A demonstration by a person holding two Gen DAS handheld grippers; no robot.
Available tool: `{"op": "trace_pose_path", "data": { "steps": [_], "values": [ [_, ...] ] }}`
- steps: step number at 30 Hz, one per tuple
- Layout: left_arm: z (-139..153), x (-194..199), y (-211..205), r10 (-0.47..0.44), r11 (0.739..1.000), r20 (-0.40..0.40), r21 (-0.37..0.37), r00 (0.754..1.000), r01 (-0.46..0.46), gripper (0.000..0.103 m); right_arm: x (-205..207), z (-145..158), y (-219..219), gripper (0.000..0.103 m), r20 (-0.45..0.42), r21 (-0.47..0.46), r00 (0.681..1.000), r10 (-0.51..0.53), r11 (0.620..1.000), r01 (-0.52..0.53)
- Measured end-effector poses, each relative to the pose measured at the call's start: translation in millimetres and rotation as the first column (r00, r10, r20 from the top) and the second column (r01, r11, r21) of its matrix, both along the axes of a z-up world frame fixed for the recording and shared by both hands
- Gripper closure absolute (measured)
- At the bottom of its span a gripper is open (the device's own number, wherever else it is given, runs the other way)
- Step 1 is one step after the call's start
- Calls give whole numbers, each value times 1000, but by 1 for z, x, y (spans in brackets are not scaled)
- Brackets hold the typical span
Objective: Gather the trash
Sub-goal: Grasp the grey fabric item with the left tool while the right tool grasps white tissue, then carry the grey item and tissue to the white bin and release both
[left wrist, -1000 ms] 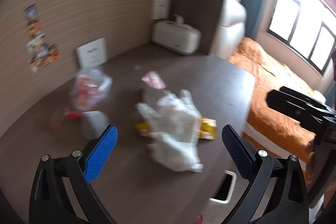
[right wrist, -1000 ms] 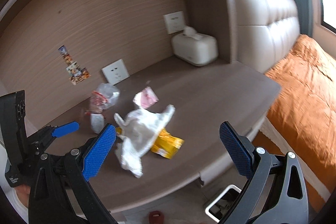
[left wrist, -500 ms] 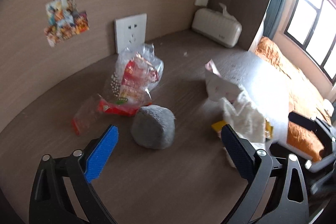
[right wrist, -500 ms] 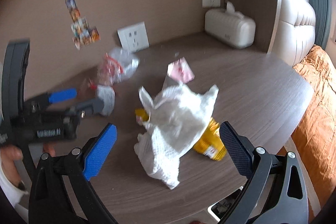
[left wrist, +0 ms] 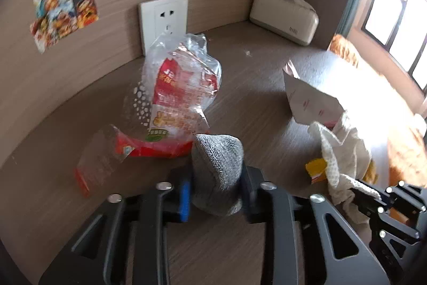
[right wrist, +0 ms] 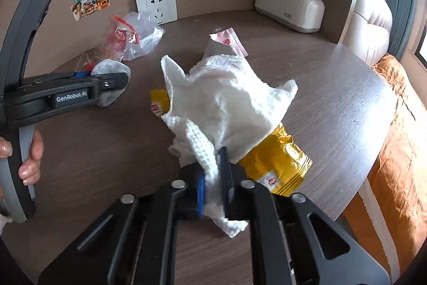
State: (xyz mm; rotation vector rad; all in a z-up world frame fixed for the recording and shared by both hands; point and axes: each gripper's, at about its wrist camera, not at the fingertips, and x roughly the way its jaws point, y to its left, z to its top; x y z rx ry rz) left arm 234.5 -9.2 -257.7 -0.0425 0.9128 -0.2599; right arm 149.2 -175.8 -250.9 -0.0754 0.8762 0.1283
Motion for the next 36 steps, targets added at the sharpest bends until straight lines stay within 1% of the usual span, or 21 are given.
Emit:
{"op": "trace_pose_path", "data": {
  "steps": [2,4,6,10,14,20,24,29,36],
  "values": [
    [5,-3,4,7,1000,-3,-20,1000,-7,82,-2,11,0,94,28,10,1000,-1,1000,0],
    [14,-8,5,3,1000,17,-7,1000,-3,82,-3,24,-1,94,56,22,998,-3,1000,1],
    [27,-17,4,-3,1000,40,-3,999,4,82,-5,39,-3,94,83,36,997,0,999,-4],
    [52,-31,1,-18,1000,75,-19,997,19,82,-6,73,-9,94,153,67,988,-5,998,-5],
    [75,-42,-11,-38,999,112,-24,993,41,82,-11,103,-19,95,213,97,977,-19,995,-2],
    [102,-60,-44,-103,993,154,-38,983,110,82,-29,138,-40,94,293,98,955,-46,995,19],
    [112,-69,-71,-152,985,167,-50,974,163,82,-45,150,-58,94,324,99,943,-77,994,47],
    [121,-81,-107,-222,971,176,-54,959,234,82,-64,157,-85,94,338,109,933,-126,990,94],
    [121,-95,-166,-333,936,167,-57,928,346,82,-94,156,-133,95,325,134,919,-222,973,188]
  ]
}}
